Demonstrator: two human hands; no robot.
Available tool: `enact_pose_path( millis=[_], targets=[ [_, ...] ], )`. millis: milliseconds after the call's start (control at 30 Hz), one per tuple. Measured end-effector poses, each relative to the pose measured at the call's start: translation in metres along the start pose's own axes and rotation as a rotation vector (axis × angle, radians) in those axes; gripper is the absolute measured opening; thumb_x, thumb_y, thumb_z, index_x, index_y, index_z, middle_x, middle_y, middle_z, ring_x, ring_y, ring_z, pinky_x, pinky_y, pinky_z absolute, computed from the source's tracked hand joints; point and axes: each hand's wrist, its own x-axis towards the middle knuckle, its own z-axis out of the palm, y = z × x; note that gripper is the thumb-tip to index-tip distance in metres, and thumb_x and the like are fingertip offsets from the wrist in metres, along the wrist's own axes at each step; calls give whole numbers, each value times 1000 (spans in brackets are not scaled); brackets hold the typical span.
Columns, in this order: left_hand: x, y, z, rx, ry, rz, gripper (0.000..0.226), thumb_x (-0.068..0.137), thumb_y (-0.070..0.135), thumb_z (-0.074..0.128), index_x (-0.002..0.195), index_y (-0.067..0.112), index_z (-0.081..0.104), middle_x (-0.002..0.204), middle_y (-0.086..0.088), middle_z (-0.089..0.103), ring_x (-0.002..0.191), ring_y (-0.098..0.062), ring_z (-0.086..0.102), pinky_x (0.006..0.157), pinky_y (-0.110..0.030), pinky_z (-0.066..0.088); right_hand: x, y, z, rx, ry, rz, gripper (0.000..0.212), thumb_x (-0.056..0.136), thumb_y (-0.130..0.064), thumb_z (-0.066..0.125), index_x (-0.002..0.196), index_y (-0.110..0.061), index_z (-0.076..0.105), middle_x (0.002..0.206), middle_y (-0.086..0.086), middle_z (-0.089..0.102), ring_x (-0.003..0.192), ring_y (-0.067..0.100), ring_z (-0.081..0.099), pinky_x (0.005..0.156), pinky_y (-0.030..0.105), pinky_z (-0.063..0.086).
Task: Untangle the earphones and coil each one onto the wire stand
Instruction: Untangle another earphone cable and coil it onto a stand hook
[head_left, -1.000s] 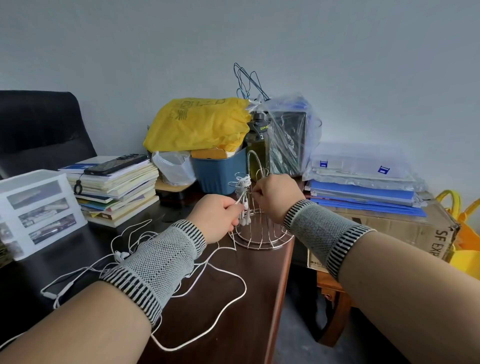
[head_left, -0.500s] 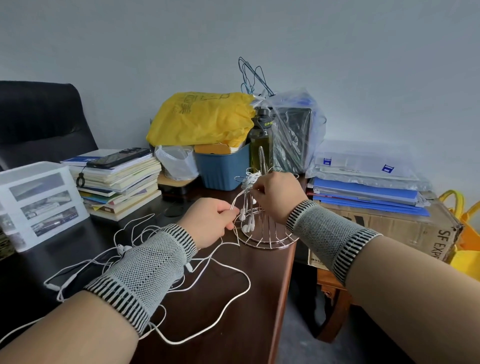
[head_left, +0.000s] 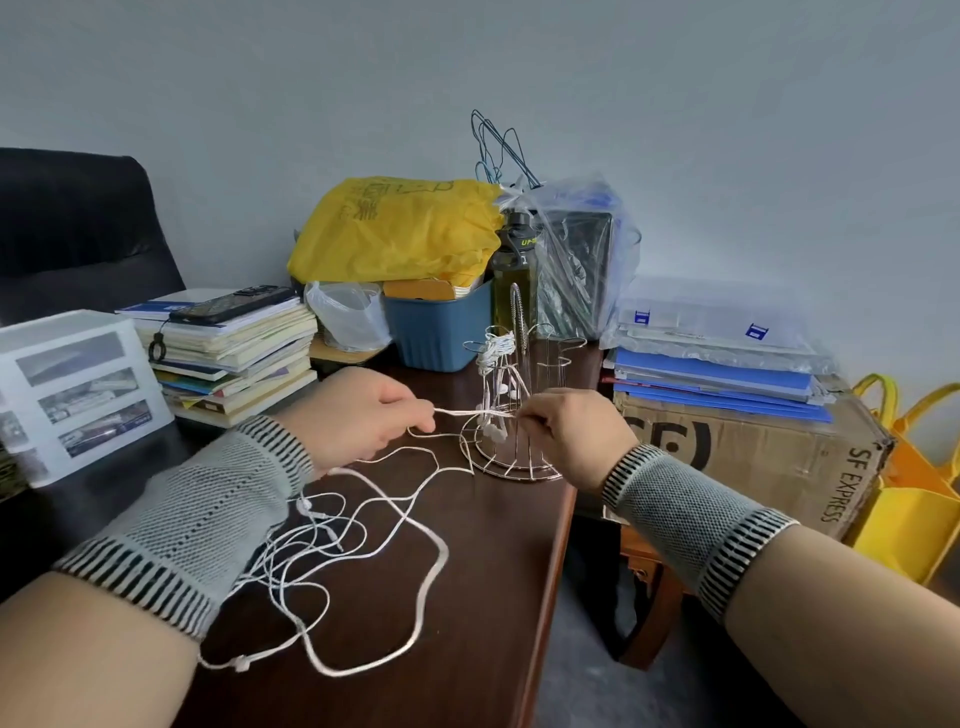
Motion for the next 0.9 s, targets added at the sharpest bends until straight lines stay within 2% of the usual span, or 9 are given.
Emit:
enact_pose_path(
  millis=[133,267,333,400,467,567,700,800,900],
  targets=[
    [-9,-4,-13,-242,27,-6,20,93,14,60,87,-2,69,49,5,31,43,-8,24,42,-20,21,-4,4,-7,-14,21,19,21,94,-23,53,101,-16,72,96,5,70,89,23,65,80,35,51],
    [-12,4,-7,-216,17,47,17,94,16,59,87,5,71,47,8,32,43,-7,23,42,-20,19,-9,-7,-14,-13,84,10,37,89,-25,57,125,-19,61,108,2,57,90,21,61,80,32,52],
    [-12,10,2,-168,-9,71,17,93,16,59,85,9,72,47,8,32,42,-7,24,40,-20,19,-14,-21,-19,34,182,-67,51,83,-21,58,134,-14,54,113,4,53,88,21,60,79,31,50],
    [-9,16,12,-148,-28,91,20,93,18,60,79,10,71,48,6,33,41,-8,25,39,-19,20,-18,-41,-22,130,172,-159,58,80,-19,55,137,-11,49,123,6,56,93,19,61,86,26,46],
    [-6,21,21,-117,-27,117,25,94,19,59,73,7,66,48,6,34,41,-8,27,41,-22,23,-20,-56,-23,249,105,-194,47,87,-15,56,133,-10,54,116,6,65,95,18,63,89,21,43],
    [-8,27,24,-25,-11,136,25,92,25,60,79,5,70,45,10,38,36,-3,32,45,-24,25,-21,-50,-27,277,133,-125,21,97,-21,53,105,-12,70,80,-6,66,73,13,61,75,24,47],
    [-13,17,11,-21,27,74,24,95,26,56,85,12,72,41,13,40,36,-3,36,46,-23,25,-26,-19,-30,168,179,64,25,97,-26,52,90,-9,69,74,-1,64,66,17,59,66,32,51],
    [-15,2,-2,-187,63,20,24,97,22,54,86,7,70,47,10,31,42,-7,23,44,-23,18,-32,3,-31,143,196,225,26,98,-27,51,90,-10,68,66,-5,59,60,13,54,59,27,42],
    [-19,-5,-8,-243,95,11,24,98,19,54,87,3,67,48,9,28,41,-5,22,43,-21,17,-37,13,-29,122,196,298,27,97,-30,51,88,-11,68,63,-7,56,58,10,51,55,24,36]
  ],
)
